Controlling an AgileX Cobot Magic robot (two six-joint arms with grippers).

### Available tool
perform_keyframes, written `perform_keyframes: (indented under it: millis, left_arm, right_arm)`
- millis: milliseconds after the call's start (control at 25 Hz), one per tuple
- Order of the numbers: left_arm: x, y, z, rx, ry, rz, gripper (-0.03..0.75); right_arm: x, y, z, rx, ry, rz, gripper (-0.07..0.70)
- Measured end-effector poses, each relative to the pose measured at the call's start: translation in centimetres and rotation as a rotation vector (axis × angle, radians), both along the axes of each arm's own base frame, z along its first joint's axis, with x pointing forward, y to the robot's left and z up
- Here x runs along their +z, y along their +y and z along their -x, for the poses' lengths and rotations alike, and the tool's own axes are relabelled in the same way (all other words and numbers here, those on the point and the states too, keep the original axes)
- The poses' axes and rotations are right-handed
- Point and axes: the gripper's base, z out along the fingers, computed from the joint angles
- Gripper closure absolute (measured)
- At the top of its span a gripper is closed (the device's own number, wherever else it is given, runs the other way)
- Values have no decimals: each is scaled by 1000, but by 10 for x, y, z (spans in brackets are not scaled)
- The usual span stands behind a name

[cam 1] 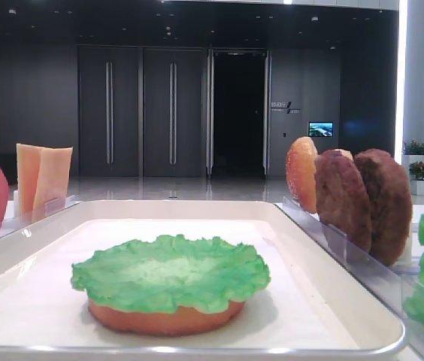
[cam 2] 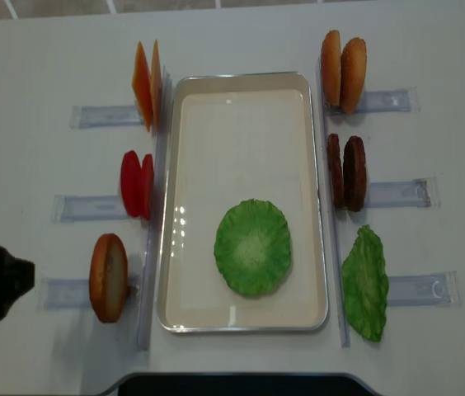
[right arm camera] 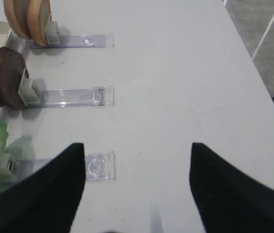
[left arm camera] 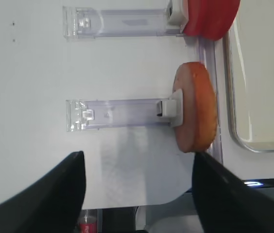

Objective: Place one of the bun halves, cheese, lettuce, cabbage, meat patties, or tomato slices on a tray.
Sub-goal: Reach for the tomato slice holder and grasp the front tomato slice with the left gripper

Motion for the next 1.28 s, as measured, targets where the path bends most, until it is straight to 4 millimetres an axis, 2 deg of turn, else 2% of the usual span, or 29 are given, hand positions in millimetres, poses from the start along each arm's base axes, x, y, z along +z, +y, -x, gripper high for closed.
perform_keyframes:
  millis: [280, 640, 1000, 1280]
  left_arm:
    - [18, -1, -34, 0, 51, 0, 198]
    - [36, -2, -90, 0, 89, -1, 198]
    - [33, -3, -146, 0, 151, -3, 198]
    - [12, -4, -171, 0, 224, -5, 212]
  right_arm:
    - [0, 0, 0, 0, 0, 0, 161]
    - [0, 0, 0, 0, 0, 0, 161]
    - [0, 0, 0, 0, 0, 0, 161]
    - [0, 0, 0, 0, 0, 0, 161]
